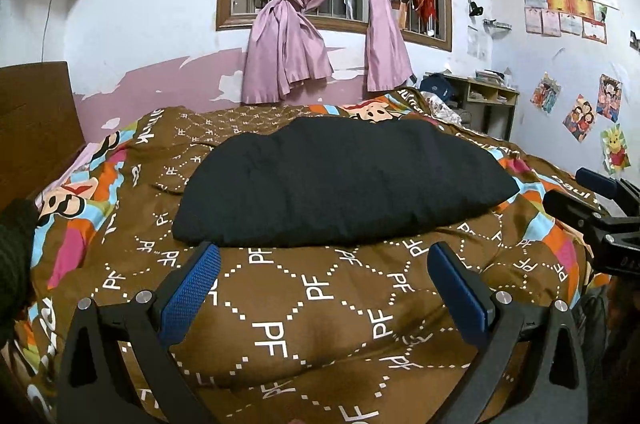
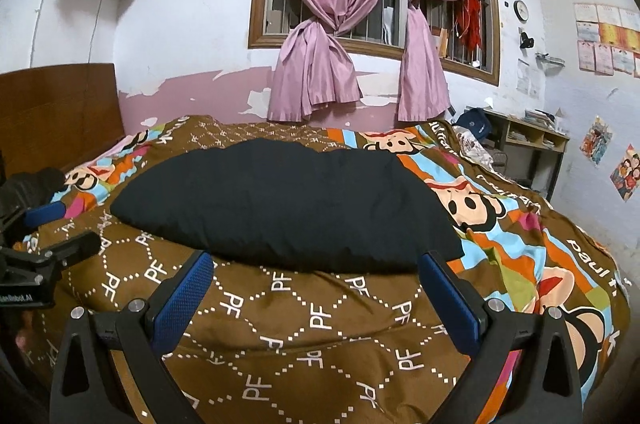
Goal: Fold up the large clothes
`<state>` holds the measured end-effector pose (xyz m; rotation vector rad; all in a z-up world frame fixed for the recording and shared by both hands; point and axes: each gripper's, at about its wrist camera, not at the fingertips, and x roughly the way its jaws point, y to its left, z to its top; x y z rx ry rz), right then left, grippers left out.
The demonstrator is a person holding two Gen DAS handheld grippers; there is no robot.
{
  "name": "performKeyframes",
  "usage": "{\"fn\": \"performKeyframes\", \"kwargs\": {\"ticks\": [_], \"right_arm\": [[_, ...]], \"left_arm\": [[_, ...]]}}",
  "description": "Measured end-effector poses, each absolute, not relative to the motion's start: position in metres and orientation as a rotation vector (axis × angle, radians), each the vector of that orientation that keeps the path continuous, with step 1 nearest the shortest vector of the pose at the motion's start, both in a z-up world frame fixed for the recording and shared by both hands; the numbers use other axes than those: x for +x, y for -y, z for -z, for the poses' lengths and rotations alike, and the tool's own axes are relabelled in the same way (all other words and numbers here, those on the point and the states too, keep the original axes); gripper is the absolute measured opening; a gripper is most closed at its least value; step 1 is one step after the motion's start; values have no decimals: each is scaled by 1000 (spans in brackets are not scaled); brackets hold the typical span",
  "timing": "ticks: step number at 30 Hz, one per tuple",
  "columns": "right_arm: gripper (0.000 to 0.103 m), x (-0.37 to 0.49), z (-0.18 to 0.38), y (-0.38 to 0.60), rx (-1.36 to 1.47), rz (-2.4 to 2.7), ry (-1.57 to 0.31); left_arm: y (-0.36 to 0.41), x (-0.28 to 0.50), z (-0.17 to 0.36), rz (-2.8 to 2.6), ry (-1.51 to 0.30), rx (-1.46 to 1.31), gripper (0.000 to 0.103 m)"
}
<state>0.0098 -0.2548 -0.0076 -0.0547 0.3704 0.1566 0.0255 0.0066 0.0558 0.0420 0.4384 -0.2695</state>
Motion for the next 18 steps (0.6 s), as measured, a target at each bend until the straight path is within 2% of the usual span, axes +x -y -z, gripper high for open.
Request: {"fn": "performKeyframes", "kwargs": {"ticks": [18], "right_arm": [[103,9,29,263,-34,-119,-393]], "left_arm": [[-11,24,-44,259,-432,4,101]]}}
